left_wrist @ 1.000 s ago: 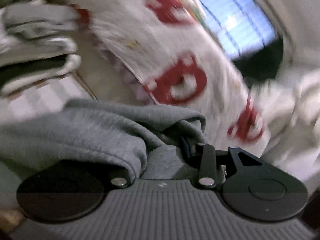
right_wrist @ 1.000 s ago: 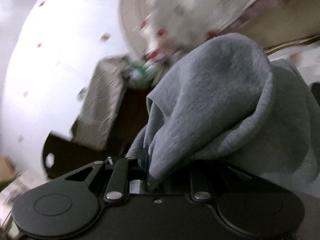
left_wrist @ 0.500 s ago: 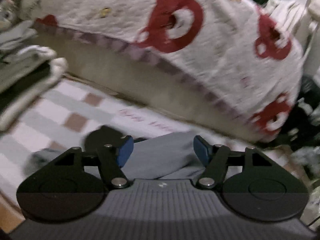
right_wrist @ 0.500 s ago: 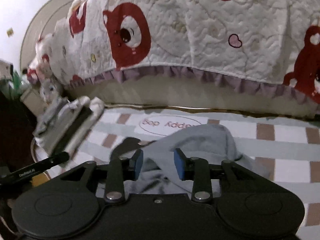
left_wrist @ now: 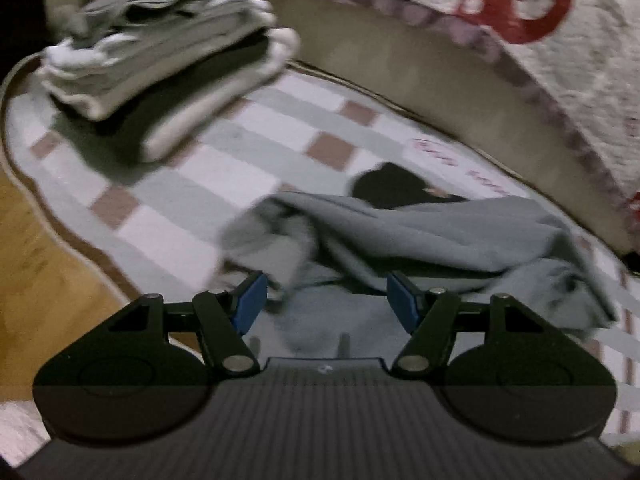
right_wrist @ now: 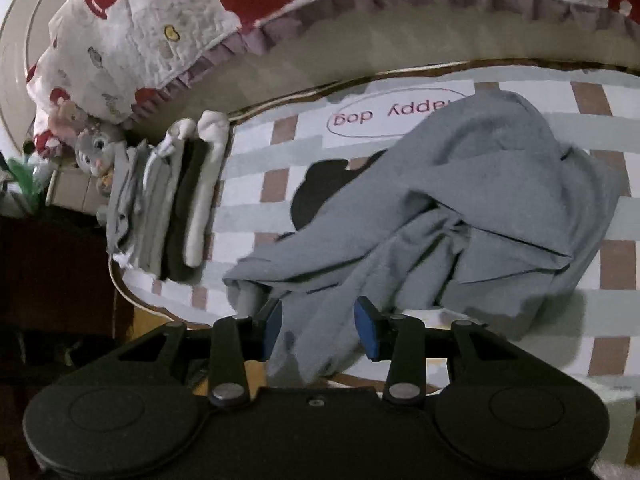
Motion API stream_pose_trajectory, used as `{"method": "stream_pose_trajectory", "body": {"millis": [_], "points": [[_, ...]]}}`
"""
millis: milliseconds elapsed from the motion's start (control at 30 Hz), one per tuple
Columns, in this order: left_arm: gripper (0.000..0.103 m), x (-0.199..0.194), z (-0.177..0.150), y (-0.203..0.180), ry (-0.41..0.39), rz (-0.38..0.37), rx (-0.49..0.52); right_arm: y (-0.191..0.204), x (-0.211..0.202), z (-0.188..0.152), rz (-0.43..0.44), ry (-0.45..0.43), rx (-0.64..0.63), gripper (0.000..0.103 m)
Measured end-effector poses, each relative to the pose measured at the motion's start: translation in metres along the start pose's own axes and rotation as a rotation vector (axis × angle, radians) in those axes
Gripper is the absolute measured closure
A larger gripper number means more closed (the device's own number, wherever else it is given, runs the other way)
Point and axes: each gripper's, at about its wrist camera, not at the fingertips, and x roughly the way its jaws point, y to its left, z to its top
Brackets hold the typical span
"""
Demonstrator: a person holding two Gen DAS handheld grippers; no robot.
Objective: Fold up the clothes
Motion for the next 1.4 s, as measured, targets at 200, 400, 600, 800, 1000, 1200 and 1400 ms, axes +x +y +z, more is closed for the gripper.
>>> {"method": "stream_pose_trajectory", "body": {"millis": [200,400,600,800,1000,1200,1400], "points": [[0.037,0.035,0.012,0.014,-0.034,0.036,0.032,0.076,-0.037,0.018,-0.139,-0.089,-0.131,0.056],[0.037,0.076,0.048,-0.013,0.036,-0.081,0.075,0.116,-0.032,0.029,-0.414,-0.183,-0.452,0.041],[0.036,0.101,0.037,-0.011,0.058,-0.035,0.162,0.045,0.022,0.037,-0.407,-0.045,-0.462,0.041],[0.028,0.116,0.038,0.018,0.068,-0.039,0.152,-0.109,0.067,0.058,-0.299,-0.134,-0.203,0.041],[0.016,0.14,0.033,0.036,0.088,-0.106,0.152,-0.178,0.084,0.014,-0.345,-0.219,-0.346,0.041],[0.009,0.165,0.024,0.037,0.137,-0.144,0.171,-0.225,0.102,-0.005,-0.364,-0.328,-0.149,0.038],[0.003,0.178,0.025,0.022,0.151,-0.148,0.11,-0.237,0.132,-0.004,-0.323,-0.452,-0.128,0.038]]}}
